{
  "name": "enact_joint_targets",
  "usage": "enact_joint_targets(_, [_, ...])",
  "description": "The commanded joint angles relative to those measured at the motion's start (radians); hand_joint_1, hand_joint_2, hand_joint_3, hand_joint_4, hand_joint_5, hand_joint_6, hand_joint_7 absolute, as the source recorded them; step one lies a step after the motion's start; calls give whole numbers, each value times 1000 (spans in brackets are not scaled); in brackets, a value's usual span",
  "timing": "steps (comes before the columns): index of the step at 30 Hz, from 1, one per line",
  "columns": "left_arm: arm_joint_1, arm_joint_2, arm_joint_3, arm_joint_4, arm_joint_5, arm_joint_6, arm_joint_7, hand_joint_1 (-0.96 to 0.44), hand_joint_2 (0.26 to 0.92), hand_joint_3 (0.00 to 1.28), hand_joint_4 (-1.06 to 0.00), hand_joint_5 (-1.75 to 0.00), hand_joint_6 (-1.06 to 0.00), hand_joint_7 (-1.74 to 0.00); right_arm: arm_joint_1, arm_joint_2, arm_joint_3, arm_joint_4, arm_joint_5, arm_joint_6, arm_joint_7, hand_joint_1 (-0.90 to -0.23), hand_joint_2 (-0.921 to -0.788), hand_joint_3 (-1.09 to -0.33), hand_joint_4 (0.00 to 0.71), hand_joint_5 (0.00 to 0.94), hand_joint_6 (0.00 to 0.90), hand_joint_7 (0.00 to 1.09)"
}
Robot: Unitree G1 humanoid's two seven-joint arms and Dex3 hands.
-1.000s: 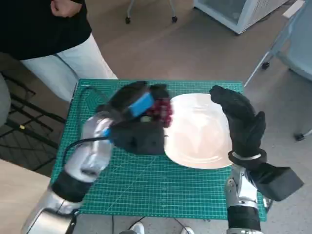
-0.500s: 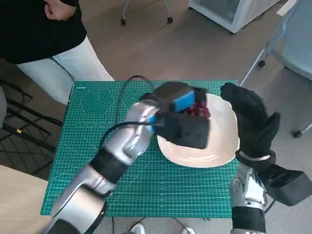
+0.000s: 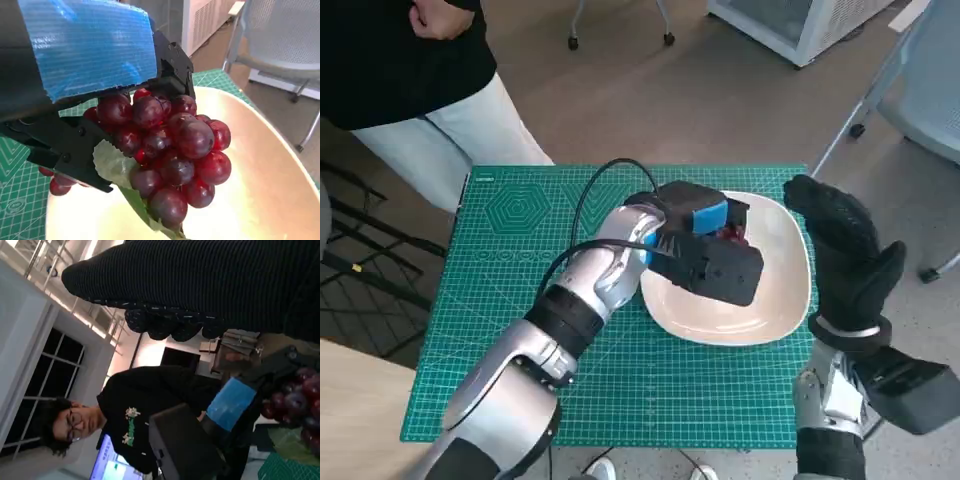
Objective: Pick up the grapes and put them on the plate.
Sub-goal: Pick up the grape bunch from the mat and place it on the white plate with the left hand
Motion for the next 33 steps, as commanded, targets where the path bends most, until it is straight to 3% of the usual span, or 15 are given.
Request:
enact_joint_targets(1, [-26, -13, -1, 18, -8, -25, 30, 3, 921, 293, -397, -1474, -412, -1396, 26, 3, -1, -2, -5, 4, -16, -677, -921, -688, 455, 5, 104, 364])
enact_joint_targets(13, [-14, -23, 20, 44, -34, -34, 42, 2, 921, 364, -318, -1541, -326, -1504, 19, 9, 6, 21, -7, 6, -17, -673, -921, -688, 453, 3, 111, 347])
enact_joint_targets(15, [-9, -26, 34, 49, -56, -39, 29, 86, 896, 436, -299, -1594, -308, -1256, 21, 12, 9, 20, -10, 5, -19, -673, -921, -689, 453, 3, 112, 345])
enact_joint_targets(17, [-5, -30, 53, 60, -87, -50, 8, 218, 876, 454, -333, -1599, -303, -739, 22, 13, 10, 20, -15, 3, -23, -673, -921, -689, 453, 3, 113, 343])
enact_joint_targets(18, [-3, -31, 63, 69, -103, -57, -6, 213, 873, 420, -326, -1474, -292, -519, 23, 14, 11, 20, -17, 2, -24, -673, -921, -690, 453, 2, 113, 342])
enact_joint_targets(20, [0, -32, 80, 87, -132, -75, -31, 88, 886, 295, -267, -1038, -235, -275, 24, 15, 12, 21, -21, 0, -27, -672, -921, -690, 453, 2, 114, 340])
enact_joint_targets(22, [4, -31, 89, 103, -150, -98, -46, -103, 894, 185, -152, -538, -180, -136, 26, 16, 14, 19, -22, 0, -28, -672, -921, -690, 453, 2, 114, 339])
enact_joint_targets(24, [10, -27, 88, 116, -155, -121, -45, -261, 905, 116, -69, -244, -136, -62, 28, 16, 17, 14, -23, 1, -29, -672, -921, -690, 453, 2, 116, 337])
enact_joint_targets(27, [19, -19, 73, 126, -142, -154, -18, -427, 915, 80, -22, -79, -101, -20, 32, 17, 20, 7, -26, 3, -31, -669, -921, -691, 453, 2, 117, 335])
enact_joint_targets(33, [40, 4, 58, 119, -124, -202, 36, -603, 920, 98, -1, -7, -85, -2, 33, 17, 26, 4, -27, 9, -36, -663, -921, -694, 452, 1, 119, 330])
